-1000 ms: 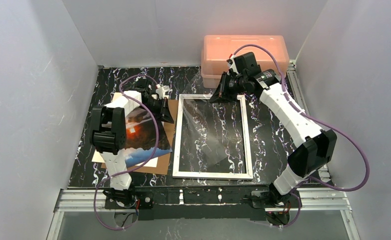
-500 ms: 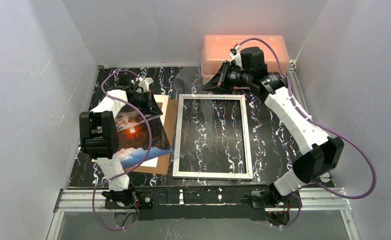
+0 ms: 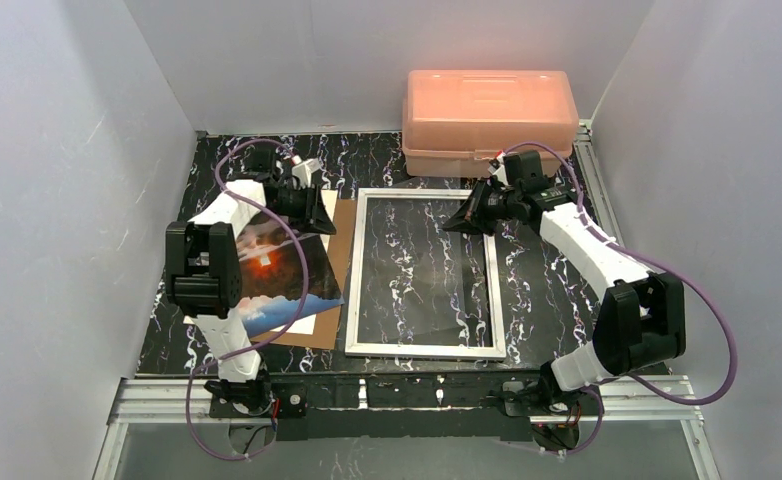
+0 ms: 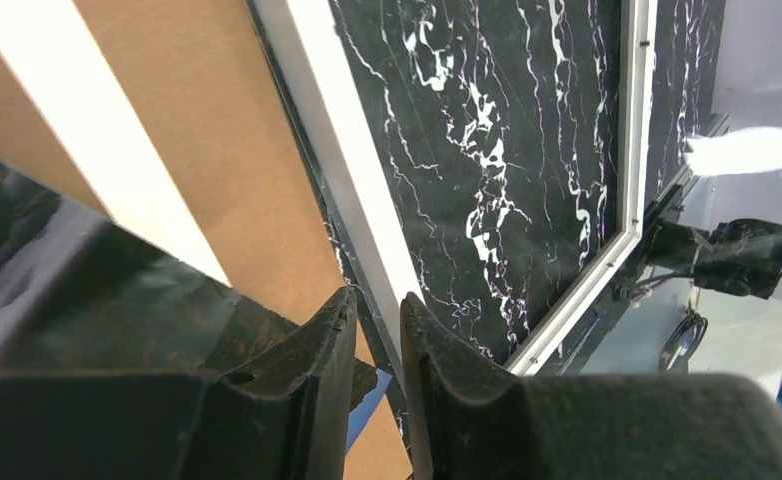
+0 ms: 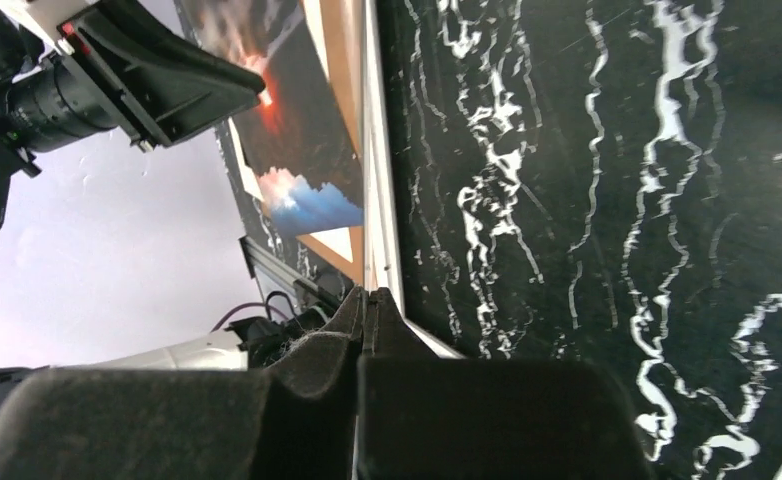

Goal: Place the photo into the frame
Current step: Adjust the photo frame item on the photo frame.

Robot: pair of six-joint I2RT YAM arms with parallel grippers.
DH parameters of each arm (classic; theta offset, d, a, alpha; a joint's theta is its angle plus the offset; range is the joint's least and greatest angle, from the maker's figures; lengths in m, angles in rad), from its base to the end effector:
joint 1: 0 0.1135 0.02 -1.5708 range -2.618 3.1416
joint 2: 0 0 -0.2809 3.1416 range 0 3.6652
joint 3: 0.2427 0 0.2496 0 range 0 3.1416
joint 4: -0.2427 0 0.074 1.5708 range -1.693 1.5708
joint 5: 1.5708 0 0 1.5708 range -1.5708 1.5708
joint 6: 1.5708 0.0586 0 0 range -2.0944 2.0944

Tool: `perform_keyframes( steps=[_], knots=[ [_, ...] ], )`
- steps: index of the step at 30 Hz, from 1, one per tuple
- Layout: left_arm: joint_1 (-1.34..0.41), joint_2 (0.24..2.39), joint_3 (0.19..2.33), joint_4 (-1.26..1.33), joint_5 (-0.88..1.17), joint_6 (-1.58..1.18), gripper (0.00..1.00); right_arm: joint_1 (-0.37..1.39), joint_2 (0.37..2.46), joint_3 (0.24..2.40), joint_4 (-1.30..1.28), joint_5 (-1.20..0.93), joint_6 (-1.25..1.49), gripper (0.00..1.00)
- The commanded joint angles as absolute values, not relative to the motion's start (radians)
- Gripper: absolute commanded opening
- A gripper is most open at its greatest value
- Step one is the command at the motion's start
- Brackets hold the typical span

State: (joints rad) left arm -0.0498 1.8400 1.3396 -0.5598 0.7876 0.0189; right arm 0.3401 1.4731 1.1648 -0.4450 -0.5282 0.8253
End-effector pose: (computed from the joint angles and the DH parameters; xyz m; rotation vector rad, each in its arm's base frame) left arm 0.3899 -0.0610 0.2200 0.3513 2.4509 -1.0326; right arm 0.3037 0.1388 0.2915 0.3153 2.4886 1.1564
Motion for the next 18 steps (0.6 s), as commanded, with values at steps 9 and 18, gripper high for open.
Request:
perform_keyframes(
  steps=[9, 18],
  knots=[
    [-0.128, 1.882, 1.332, -0.604, 0.761, 0.069, 0.2, 0.261, 1.473, 1.191, -0.484, -0.513, 0.538, 0.01],
    [-0.164, 1.918, 1.343, -0.603, 0.751, 0.063, 0.17, 0.222, 1.483, 1.172, -0.477, -0.485, 0.508, 0.01]
  ],
)
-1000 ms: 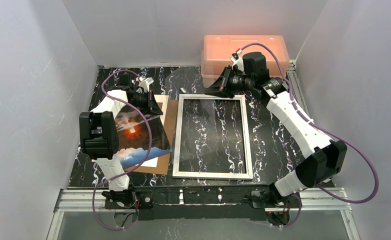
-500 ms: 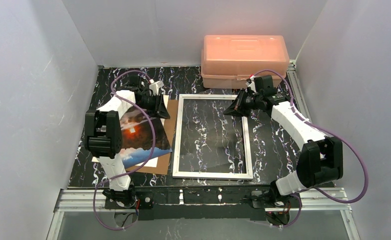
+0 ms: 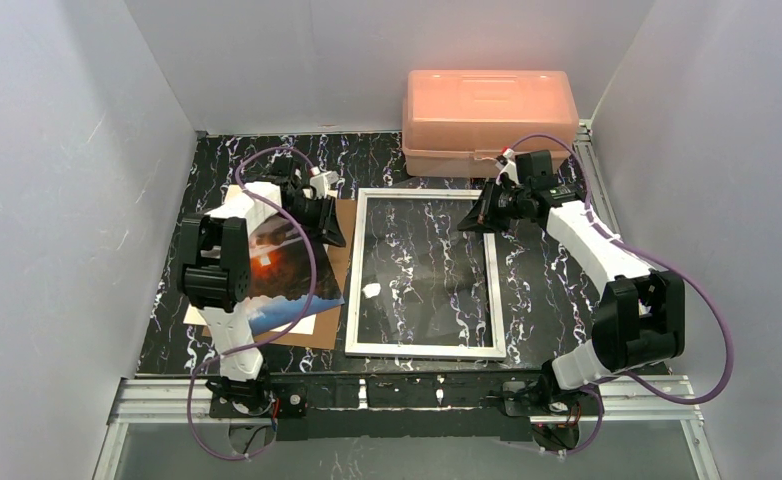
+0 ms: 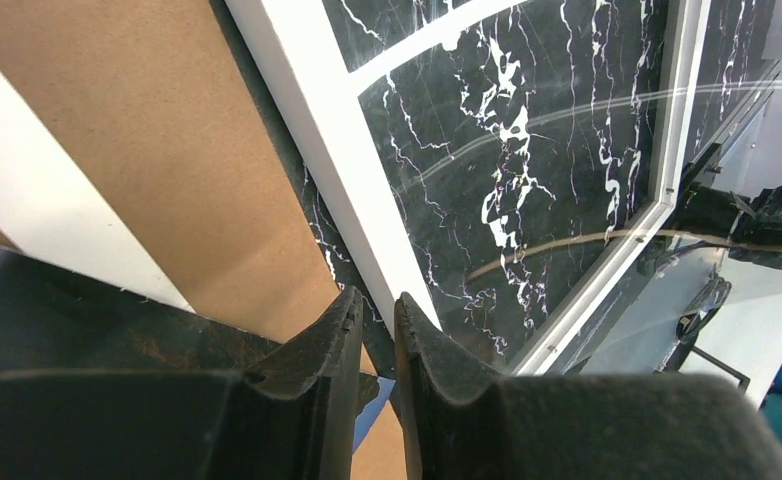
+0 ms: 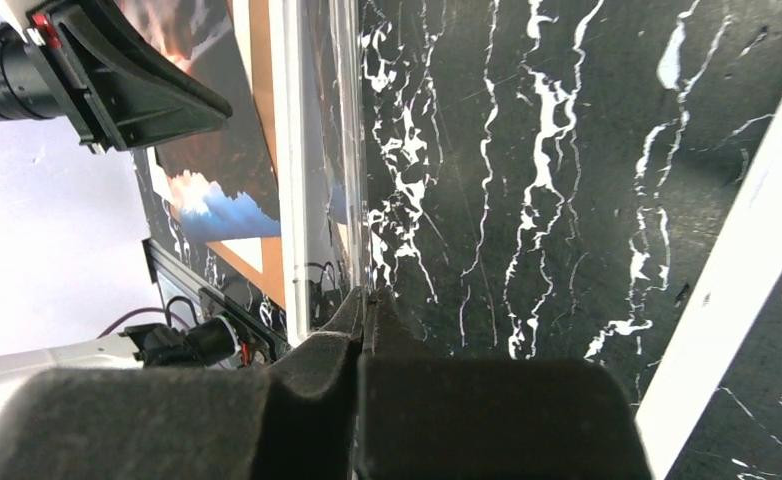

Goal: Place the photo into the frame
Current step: Adjust the photo frame item on the photo frame.

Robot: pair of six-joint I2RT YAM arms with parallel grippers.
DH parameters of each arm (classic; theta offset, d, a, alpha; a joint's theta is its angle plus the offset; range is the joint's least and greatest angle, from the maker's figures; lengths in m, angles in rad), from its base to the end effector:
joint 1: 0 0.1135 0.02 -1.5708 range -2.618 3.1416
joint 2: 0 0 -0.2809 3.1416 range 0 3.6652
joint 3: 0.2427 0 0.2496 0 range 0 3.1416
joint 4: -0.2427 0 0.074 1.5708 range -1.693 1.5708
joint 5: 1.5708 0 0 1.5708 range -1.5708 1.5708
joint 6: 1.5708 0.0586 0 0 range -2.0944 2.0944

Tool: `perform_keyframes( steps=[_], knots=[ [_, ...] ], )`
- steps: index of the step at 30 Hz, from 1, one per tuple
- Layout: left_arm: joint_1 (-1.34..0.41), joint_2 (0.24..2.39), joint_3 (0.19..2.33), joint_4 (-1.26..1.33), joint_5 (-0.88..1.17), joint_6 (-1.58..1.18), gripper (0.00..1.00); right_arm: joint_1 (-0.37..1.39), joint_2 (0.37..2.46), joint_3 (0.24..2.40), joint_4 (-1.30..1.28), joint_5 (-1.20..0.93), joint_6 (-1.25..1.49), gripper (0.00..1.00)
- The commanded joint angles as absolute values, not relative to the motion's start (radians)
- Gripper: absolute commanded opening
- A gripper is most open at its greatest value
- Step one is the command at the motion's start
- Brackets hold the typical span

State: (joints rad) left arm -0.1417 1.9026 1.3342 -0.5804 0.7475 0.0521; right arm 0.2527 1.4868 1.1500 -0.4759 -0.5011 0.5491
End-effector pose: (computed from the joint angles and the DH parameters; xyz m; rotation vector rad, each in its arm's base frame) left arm 0.3863 -0.0954 0.1925 0.4643 2.5410 -1.0332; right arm 0.3136 0.1100 0.2789 0.1154 2.4730 0.9632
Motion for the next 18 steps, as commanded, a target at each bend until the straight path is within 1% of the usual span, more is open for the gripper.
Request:
perform_keyframes(
  steps=[1, 6, 12, 18],
  knots=[
    [-0.169, 1.922, 1.344, -0.603, 0.75, 0.063, 0.18, 0.216, 1.479, 1.159, -0.465, -0.483, 0.508, 0.01],
    [-0.183, 1.949, 1.359, -0.603, 0.744, 0.057, 0.2, 0.204, 1.481, 1.133, -0.445, -0.512, 0.51, 0.01],
    [-0.189, 1.961, 1.365, -0.603, 0.743, 0.057, 0.2, 0.206, 1.497, 1.124, -0.431, -0.557, 0.503, 0.01],
    [-0.195, 1.965, 1.353, -0.591, 0.742, 0.059, 0.15, 0.192, 1.521, 1.128, -0.4, -0.692, 0.588, 0.01]
  ],
)
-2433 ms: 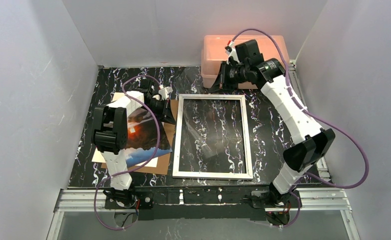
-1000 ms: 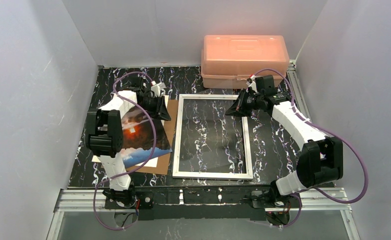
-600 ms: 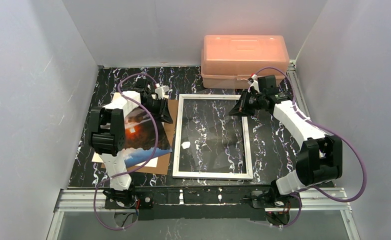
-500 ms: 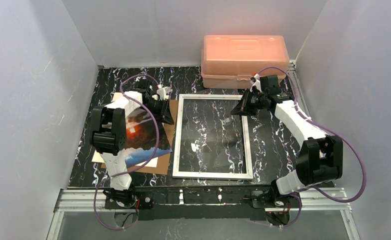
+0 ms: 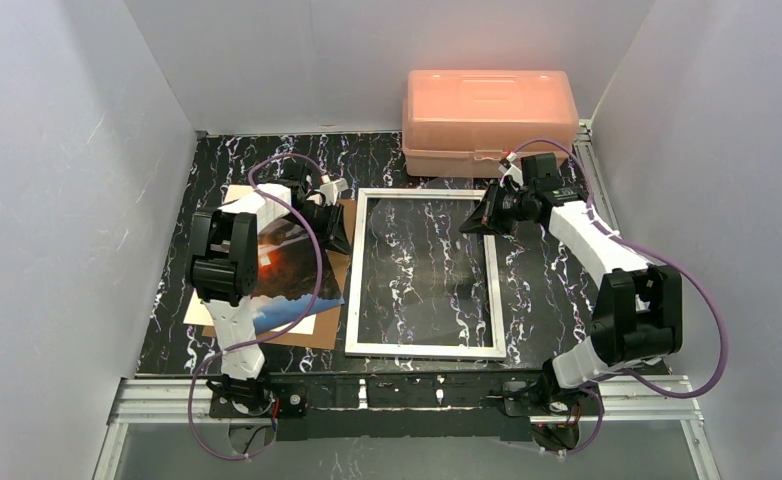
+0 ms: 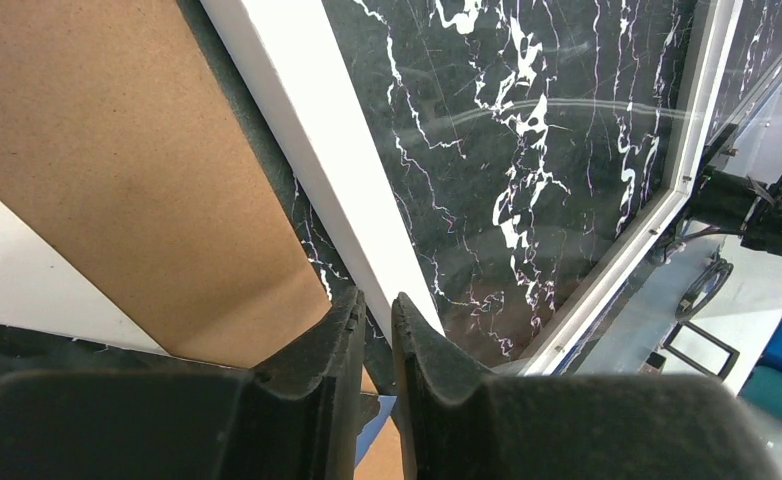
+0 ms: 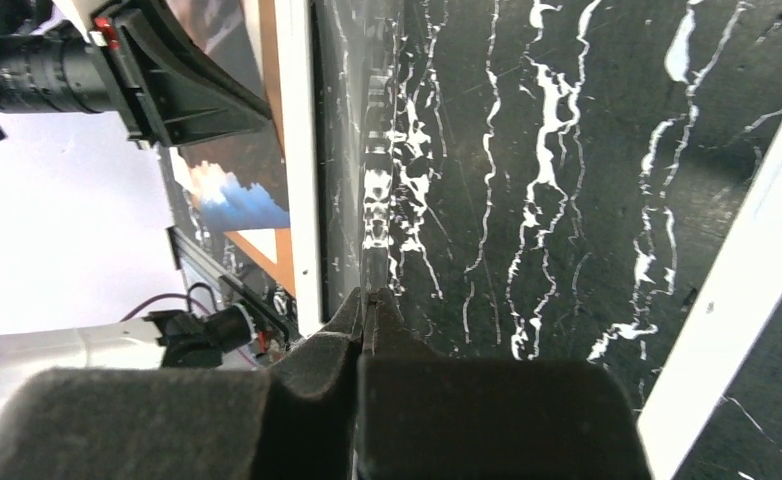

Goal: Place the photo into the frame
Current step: Adjust the photo frame item on the photo frame.

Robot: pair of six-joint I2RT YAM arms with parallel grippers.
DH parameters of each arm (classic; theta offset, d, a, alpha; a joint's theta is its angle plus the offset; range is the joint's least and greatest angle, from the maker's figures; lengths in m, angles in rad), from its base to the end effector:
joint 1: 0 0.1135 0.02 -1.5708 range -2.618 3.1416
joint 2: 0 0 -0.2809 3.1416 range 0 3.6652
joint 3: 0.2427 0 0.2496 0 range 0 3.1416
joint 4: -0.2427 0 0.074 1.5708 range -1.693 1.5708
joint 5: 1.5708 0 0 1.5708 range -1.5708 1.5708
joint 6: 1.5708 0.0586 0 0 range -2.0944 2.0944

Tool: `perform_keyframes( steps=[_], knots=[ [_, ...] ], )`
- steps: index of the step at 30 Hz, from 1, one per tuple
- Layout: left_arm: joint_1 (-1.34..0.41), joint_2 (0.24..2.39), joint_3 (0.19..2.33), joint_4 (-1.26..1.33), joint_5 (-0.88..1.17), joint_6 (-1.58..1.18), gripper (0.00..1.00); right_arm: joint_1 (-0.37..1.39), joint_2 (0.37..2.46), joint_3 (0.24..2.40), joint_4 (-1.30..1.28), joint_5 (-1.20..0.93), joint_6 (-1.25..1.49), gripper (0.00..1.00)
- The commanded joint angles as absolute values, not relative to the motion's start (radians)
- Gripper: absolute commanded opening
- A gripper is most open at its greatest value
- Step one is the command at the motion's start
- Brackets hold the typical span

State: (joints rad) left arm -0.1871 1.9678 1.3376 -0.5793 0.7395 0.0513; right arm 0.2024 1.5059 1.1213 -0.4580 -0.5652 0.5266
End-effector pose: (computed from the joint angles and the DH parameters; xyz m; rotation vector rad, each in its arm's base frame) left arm 0.3868 -0.1134 0.1685 0.5006 2.6045 -1.0558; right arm 0.3180 0.0973 0.2663 0.1291 2.4850 1.0070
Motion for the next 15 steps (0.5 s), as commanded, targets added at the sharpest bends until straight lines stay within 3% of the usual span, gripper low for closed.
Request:
perform_keyframes(
  steps=[1, 15],
  knots=[
    [-0.197, 1.966, 1.351, -0.591, 0.74, 0.064, 0.14, 0.192, 1.515, 1.128, -0.378, -0.706, 0.619, 0.01],
    [-0.204, 1.977, 1.344, -0.571, 0.759, 0.052, 0.11, 0.22, 1.38, 1.157, -0.179, -0.778, 0.913, 0.01]
  ],
)
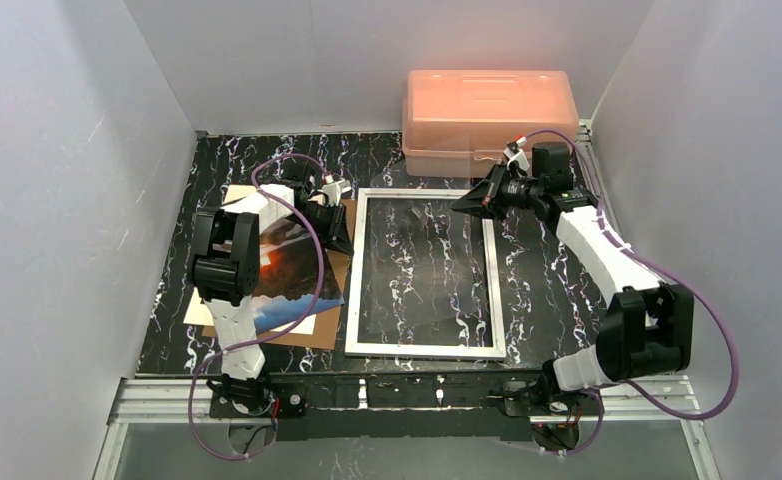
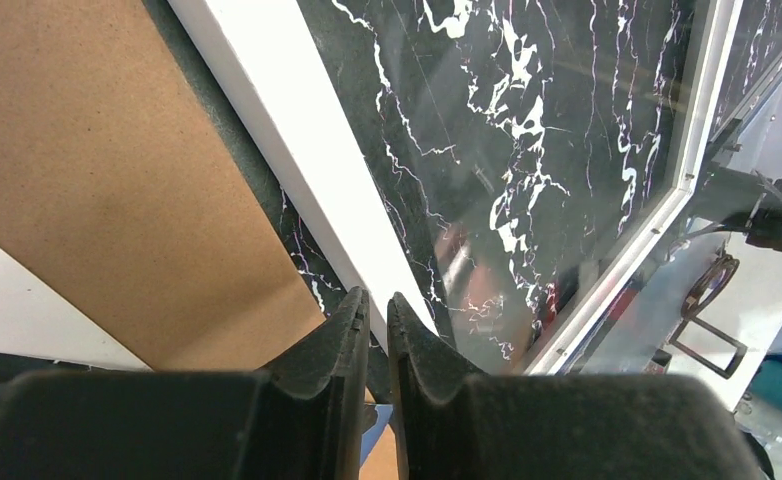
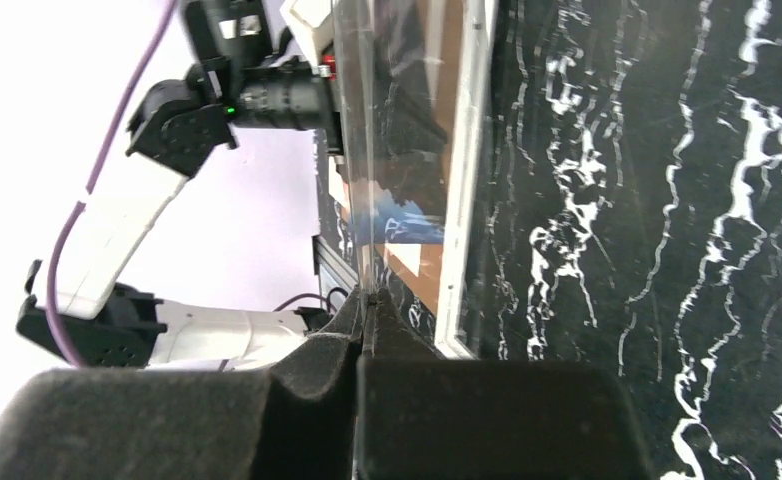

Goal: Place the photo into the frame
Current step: Adjust the photo frame item on the photo frame.

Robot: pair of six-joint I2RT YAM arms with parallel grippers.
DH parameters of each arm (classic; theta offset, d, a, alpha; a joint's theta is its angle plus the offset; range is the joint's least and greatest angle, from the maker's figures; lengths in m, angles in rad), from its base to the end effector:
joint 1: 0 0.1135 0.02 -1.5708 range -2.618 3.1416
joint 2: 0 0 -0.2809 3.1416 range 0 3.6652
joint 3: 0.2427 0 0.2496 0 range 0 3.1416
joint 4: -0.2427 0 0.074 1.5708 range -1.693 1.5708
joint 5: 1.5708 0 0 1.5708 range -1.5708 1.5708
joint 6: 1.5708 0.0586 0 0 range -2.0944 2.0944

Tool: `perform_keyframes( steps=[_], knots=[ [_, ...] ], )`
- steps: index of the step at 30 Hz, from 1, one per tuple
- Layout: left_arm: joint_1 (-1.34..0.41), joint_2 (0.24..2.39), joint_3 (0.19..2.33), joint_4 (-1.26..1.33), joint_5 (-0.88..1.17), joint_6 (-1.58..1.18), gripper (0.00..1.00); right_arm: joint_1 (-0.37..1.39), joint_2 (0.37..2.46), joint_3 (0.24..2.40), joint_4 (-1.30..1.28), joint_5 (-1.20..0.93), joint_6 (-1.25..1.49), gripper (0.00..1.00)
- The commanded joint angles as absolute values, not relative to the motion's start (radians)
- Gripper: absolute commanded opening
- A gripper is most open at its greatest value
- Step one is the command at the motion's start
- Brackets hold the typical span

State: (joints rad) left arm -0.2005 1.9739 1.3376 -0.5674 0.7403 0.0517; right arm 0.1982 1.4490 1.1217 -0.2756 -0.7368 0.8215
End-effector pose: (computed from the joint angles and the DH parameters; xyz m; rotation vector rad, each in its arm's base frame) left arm 0.3868 -0.1190 0.1667 0.5214 2.5984 -1.0594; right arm 0.3170 0.1038 0.3047 0.2588 2.3119 1.3530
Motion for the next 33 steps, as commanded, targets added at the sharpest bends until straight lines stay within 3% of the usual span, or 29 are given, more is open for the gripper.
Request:
perform_keyframes(
  steps=[1, 11, 33],
  knots=[
    [-0.204, 1.977, 1.342, -0.571, 0.761, 0.051, 0.11, 0.228, 1.377, 1.157, -0.181, -0.772, 0.915, 0.01],
    [-0.204, 1.964, 1.335, -0.571, 0.764, 0.057, 0.08, 0.274, 1.324, 1.128, -0.051, -0.704, 1.117, 0.01],
    [-0.197, 1.952, 1.322, -0.56, 0.778, 0.031, 0.04, 0.335, 1.29, 1.129, 0.065, -0.667, 1.244, 0.01]
  ],
)
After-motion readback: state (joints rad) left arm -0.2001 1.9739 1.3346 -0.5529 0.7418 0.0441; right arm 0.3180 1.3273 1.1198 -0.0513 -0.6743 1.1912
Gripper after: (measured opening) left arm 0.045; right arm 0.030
